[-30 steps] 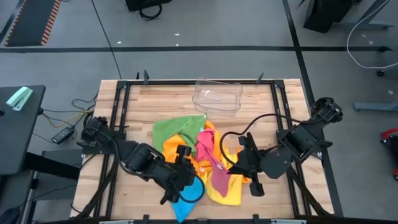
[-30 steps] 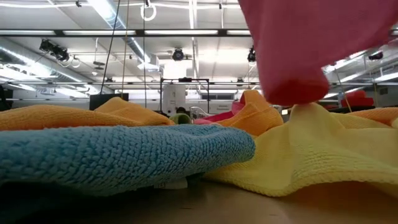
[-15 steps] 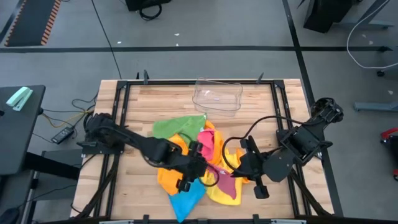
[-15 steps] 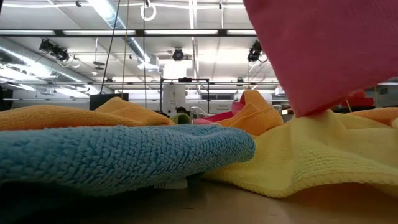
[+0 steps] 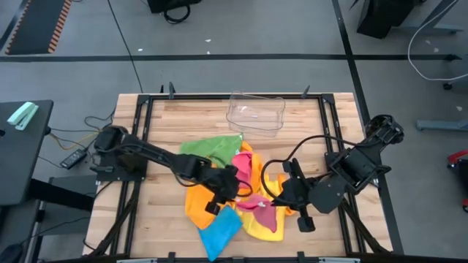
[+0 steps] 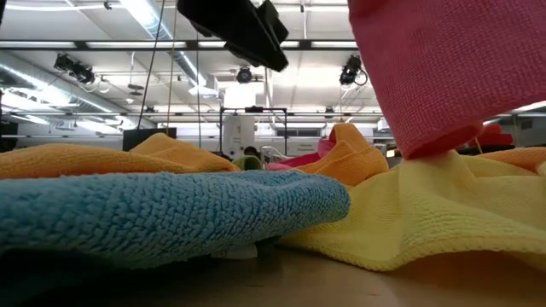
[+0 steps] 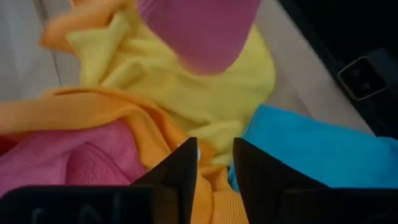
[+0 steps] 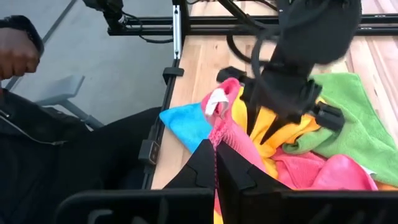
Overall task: Fold microfiber towels
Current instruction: Fold the pink microfiber cloth
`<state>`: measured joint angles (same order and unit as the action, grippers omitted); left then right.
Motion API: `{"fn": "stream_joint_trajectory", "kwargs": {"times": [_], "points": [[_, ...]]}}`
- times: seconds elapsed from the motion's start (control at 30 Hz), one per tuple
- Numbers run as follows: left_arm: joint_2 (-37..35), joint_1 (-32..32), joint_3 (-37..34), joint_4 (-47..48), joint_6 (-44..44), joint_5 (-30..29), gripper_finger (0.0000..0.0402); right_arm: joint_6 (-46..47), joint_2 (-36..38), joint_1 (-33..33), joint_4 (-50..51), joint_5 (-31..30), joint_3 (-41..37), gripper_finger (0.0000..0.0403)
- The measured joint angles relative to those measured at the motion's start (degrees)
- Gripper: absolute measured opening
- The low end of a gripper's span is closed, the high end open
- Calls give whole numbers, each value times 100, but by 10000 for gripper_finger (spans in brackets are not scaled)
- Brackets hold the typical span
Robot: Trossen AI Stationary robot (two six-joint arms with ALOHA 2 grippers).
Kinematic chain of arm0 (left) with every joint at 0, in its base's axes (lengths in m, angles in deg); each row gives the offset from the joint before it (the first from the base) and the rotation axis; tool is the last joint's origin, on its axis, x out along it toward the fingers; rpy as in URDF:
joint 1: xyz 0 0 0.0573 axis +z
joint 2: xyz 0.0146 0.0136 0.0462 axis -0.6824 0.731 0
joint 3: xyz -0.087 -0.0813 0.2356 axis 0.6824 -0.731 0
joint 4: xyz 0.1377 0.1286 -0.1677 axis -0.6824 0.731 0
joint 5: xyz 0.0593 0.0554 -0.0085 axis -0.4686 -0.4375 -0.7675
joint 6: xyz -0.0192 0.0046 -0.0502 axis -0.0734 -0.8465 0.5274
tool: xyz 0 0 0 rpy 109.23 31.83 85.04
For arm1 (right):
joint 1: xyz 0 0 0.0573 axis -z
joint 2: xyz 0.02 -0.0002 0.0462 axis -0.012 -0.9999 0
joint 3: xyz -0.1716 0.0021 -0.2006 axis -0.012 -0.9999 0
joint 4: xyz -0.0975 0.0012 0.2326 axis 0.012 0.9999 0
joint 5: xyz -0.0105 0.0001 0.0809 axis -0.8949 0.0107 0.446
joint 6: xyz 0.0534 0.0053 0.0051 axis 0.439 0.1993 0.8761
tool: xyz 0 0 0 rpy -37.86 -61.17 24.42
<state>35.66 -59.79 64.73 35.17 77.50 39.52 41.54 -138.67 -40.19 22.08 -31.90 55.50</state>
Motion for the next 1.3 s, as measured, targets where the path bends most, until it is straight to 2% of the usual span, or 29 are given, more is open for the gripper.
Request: {"fn": "stream_joint_trajectory", "kwargs": {"times": [0.2, 0.33, 0.43, 0.6, 0.7, 0.83, 1.0, 1.3], "points": [[-965, -15, -1269, -2197, -30, 2, 99, -50, 0, 0, 18, -152, 3, 4], [-1167, -39, -1796, -3487, -37, -21, 109, -52, 0, 4, 17, -264, 4, 4], [-1077, -129, -1892, -4016, -140, -60, 135, -54, 0, 58, 10, -262, 4, 4], [-905, -274, -1892, -4680, -469, -215, 201, -54, 0, 209, 0, -266, 4, 4], [-907, -314, -1887, -4971, -486, -598, 234, -57, 0, 263, -2, -269, 4, 4], [-905, -318, -1889, -5245, -456, -791, 252, -57, 0, 269, -3, -269, 4, 4], [-905, -340, -1889, -5384, -394, -1334, 245, -57, 0, 269, -5, -262, 4, 4], [-975, -382, -1845, -5522, -303, -1309, 179, -58, 0, 260, 0, -259, 4, 4]]}}
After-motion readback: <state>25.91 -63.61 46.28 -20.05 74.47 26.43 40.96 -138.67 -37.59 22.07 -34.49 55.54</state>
